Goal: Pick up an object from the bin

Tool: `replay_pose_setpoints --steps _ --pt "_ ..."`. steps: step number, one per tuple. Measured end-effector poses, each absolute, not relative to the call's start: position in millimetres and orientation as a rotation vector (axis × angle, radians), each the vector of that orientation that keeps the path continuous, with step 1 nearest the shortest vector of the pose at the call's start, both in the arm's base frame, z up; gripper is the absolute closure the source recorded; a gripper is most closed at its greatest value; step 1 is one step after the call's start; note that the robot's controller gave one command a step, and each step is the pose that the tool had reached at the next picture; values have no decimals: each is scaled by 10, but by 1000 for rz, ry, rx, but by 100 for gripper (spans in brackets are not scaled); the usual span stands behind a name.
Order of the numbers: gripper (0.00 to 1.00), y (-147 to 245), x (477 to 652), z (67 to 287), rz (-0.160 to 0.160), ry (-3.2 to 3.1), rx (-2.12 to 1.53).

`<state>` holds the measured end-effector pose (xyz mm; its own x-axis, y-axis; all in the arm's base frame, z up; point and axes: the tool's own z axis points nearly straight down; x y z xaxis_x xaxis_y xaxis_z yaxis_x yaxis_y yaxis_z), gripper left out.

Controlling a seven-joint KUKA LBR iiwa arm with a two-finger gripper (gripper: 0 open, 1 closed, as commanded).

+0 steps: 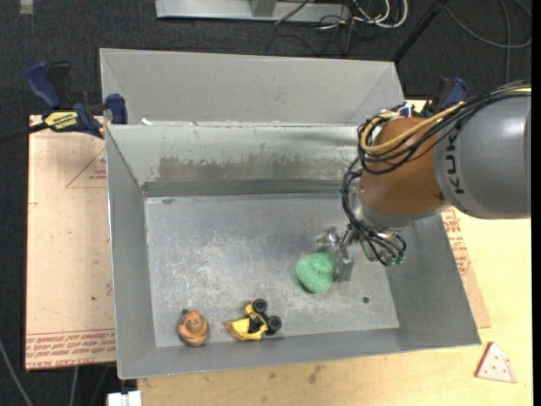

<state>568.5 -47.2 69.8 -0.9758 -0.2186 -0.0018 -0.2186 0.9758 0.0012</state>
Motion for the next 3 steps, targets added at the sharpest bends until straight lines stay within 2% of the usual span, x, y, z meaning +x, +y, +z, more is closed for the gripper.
replay_pose_setpoints --steps 1,3 --pt "100 -298 5732 1979 1 3121 -319" --pt "100 -300 5727 1988 2 3123 -318"
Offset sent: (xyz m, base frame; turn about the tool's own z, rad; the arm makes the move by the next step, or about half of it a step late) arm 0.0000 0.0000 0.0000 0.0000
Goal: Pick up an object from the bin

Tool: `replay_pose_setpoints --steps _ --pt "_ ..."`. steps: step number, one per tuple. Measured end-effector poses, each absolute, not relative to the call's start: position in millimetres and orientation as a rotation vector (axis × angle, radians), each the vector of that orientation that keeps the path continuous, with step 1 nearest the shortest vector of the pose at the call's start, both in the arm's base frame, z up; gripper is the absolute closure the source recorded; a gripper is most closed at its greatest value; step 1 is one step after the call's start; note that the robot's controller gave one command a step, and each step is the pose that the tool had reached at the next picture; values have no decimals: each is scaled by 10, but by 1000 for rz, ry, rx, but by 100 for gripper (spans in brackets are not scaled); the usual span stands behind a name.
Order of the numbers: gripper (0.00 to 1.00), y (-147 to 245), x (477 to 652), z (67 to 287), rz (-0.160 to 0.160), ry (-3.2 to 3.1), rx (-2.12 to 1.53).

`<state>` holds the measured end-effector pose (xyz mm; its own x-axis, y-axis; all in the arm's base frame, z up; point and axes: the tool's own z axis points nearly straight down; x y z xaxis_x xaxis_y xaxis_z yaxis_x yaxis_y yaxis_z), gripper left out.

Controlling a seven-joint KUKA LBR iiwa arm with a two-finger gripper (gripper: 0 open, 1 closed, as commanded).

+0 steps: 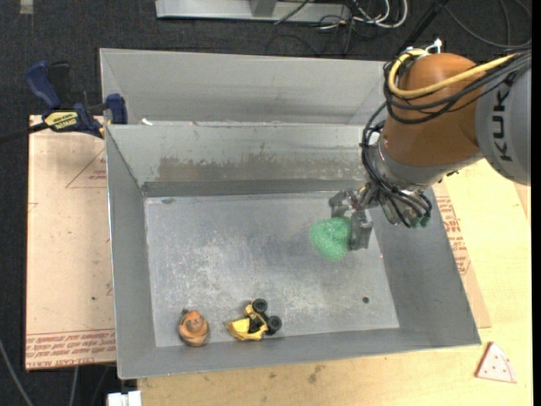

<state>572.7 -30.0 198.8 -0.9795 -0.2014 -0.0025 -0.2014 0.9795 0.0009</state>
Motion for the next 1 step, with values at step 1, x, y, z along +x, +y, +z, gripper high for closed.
replay_pose_setpoints --steps 1 --pt "100 -360 5679 2404 0 3107 -419"
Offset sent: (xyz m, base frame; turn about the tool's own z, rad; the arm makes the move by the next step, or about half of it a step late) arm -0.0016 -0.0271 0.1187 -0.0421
